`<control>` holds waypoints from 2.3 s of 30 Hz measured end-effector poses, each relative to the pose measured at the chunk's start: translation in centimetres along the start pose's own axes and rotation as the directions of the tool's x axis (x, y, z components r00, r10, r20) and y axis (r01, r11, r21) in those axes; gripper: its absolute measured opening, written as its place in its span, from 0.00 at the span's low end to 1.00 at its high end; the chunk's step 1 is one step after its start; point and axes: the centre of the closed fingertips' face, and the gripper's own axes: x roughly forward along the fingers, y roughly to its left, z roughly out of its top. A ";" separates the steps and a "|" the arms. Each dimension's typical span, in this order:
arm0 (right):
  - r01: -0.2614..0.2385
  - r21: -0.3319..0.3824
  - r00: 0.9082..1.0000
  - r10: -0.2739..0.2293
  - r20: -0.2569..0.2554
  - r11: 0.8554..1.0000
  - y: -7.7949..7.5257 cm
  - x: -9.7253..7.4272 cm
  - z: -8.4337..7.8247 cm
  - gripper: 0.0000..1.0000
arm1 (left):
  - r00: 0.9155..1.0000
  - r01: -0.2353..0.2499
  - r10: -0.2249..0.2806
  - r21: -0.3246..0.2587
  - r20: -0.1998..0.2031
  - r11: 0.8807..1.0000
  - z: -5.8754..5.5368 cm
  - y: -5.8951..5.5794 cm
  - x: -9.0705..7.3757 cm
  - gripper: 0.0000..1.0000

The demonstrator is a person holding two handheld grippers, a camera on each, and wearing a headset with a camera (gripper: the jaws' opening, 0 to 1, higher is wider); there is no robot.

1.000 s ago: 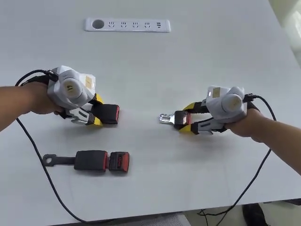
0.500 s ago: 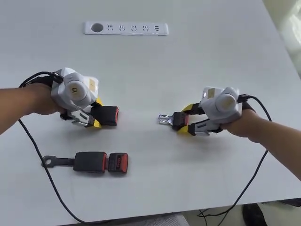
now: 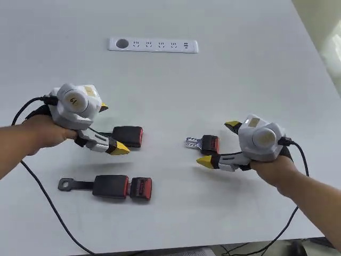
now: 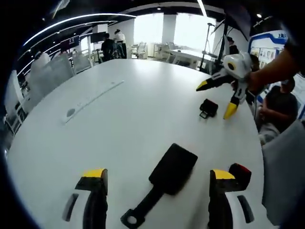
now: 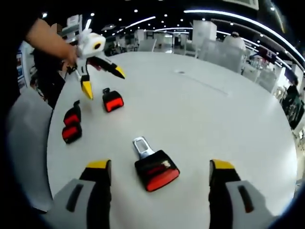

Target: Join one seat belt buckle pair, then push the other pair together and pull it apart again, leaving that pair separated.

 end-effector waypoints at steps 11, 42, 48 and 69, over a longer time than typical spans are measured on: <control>0.082 0.056 0.993 -0.086 0.077 0.995 1.3 -0.8 1.7 0.93 | 0.986 -0.105 0.122 -0.152 0.111 0.983 -1.0 0.0 -4.3 1.00; 0.124 0.092 0.972 -0.140 0.191 0.988 9.8 -6.9 1.7 1.00 | 0.957 -0.166 0.204 -0.187 0.208 0.968 -7.0 -6.1 -15.8 1.00; 0.117 0.083 0.974 -0.131 0.185 0.990 11.6 -7.7 0.9 1.00 | 0.950 -0.178 0.224 -0.214 0.217 0.961 -8.2 -6.8 -17.0 0.99; 0.112 0.078 0.973 -0.126 0.195 0.991 13.3 -8.5 1.0 1.00 | 0.938 -0.198 0.248 -0.212 0.244 0.957 -8.1 -7.7 -18.3 0.98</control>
